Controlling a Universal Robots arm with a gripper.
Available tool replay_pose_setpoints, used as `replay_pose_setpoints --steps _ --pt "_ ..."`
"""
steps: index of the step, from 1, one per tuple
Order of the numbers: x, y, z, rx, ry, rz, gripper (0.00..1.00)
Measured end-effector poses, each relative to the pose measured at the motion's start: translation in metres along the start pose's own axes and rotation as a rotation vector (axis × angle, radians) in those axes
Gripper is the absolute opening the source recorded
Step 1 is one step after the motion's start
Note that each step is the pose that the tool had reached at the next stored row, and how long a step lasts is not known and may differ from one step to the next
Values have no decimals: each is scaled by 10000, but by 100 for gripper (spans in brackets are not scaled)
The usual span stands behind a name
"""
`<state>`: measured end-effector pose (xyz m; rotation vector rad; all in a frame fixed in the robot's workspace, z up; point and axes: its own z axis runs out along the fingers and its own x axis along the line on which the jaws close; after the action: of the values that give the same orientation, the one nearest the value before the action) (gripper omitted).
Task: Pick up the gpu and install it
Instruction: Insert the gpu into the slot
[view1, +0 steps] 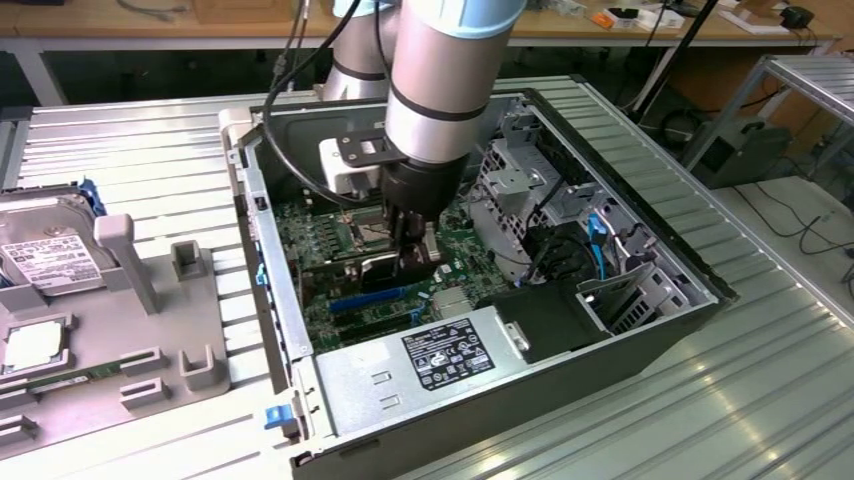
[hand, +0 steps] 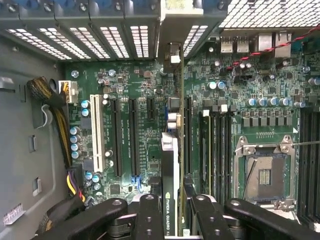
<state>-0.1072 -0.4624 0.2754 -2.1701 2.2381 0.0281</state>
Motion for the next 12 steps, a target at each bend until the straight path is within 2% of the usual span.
replay_pose_setpoints --steps 2,3,4,6,9,12 --pt "0 -14 4 -49 47 57 27" --pt "0 -15 4 -52 65 60 27" --pt "9 -40 6 -78 66 59 27" --pt "13 -39 11 -78 76 61 27" --pt "17 -38 25 -77 121 61 27" --pt "19 39 29 -76 122 76 27"
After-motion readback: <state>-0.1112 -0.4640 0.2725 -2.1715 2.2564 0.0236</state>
